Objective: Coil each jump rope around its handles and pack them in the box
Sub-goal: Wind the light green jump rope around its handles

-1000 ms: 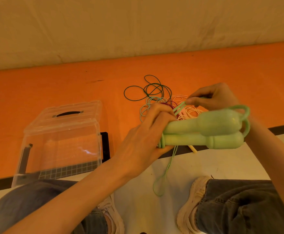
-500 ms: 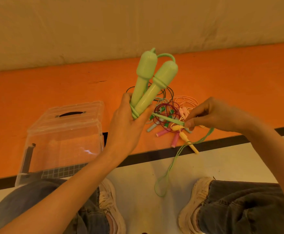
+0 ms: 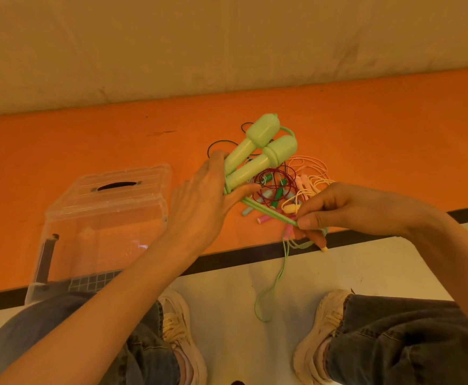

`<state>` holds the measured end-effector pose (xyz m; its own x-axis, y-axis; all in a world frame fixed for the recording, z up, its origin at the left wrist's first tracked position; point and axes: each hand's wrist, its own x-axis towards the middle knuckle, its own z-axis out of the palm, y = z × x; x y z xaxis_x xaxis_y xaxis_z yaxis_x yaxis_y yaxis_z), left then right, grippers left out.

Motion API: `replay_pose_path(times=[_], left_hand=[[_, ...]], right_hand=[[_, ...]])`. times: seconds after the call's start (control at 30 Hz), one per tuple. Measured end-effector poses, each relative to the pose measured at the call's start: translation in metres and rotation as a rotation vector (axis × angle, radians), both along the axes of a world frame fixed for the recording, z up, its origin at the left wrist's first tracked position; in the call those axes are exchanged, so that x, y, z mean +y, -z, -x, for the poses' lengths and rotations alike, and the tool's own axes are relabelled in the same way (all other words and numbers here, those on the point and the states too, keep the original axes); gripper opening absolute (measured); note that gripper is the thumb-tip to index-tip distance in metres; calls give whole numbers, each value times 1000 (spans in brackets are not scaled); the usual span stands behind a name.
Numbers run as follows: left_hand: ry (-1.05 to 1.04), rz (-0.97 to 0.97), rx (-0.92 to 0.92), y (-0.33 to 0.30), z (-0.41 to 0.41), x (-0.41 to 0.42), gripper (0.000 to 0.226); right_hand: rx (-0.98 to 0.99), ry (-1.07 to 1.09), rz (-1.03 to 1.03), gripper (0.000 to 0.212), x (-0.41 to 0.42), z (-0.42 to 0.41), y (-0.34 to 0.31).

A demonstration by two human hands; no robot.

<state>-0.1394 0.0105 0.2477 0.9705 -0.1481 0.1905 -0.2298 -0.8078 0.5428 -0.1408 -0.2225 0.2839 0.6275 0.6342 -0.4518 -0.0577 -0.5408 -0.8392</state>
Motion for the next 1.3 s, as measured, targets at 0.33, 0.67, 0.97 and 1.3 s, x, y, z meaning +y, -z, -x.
replay_pose_path(times=[0.33,0.67,0.97,1.3], left_hand=[[-84,-66,10,-5,-10,13,58],[10,-194,-8,-3,-7,8,82],[163,-179,95,-12,8,-5,95],[170,-377,5,5,7,-5,85]], right_hand=[[-274,212,19,9,5,9,1],[47,100,-218,23,1,10,-8],[259,169,-545,26,-12,8,-5],[297,182,-547,26,-2,12,-2]])
